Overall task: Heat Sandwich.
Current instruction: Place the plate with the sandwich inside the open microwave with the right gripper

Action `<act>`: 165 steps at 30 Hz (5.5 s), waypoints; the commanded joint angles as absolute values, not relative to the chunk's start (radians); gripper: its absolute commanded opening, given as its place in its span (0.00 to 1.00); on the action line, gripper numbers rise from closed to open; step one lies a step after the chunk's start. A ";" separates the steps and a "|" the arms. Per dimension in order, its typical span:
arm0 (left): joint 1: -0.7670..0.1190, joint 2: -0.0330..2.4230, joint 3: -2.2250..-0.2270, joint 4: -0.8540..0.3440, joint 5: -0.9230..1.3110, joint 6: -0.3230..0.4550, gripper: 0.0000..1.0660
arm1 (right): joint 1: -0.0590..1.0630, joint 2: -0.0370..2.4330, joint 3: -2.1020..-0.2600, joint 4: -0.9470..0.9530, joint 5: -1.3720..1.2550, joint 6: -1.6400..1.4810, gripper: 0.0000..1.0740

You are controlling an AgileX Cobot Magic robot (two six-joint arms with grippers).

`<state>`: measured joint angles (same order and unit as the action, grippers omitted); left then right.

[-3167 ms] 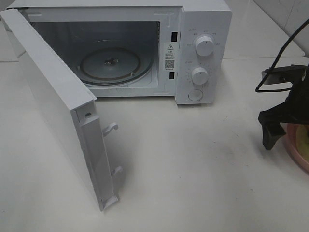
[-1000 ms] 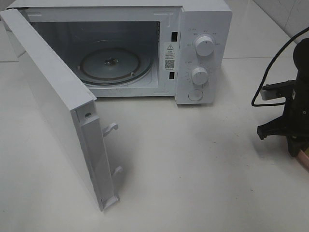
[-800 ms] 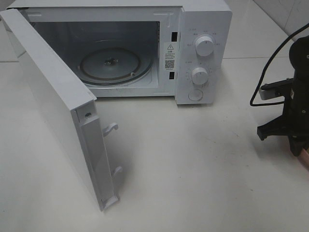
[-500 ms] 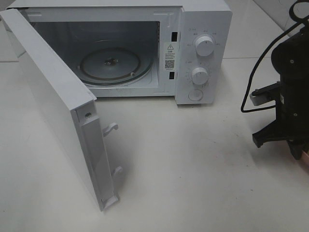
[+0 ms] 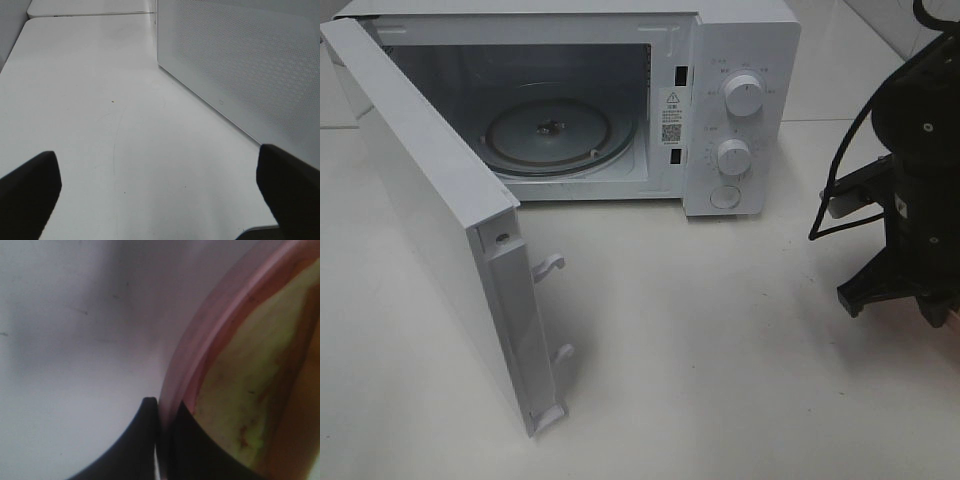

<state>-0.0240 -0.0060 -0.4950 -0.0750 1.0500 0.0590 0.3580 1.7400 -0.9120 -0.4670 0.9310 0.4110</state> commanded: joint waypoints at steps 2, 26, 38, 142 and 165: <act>-0.028 -0.026 -0.491 -0.080 1.036 0.057 0.94 | 0.416 1.656 -0.855 -0.486 0.966 0.424 0.00; -0.028 -0.026 -0.491 -0.080 1.036 0.057 0.94 | 0.807 1.314 -0.764 -0.487 1.117 0.364 0.00; -0.028 -0.026 -0.491 -0.080 1.036 0.057 0.94 | 0.985 1.247 -0.764 -0.487 1.202 0.276 0.00; -0.028 -0.026 -0.491 -0.080 1.036 0.057 0.94 | 0.631 1.443 -0.844 -0.062 0.585 -1.674 0.00; -0.028 -0.026 -0.491 -0.080 1.036 0.057 0.94 | 0.631 1.685 -1.091 0.045 0.584 -1.801 0.00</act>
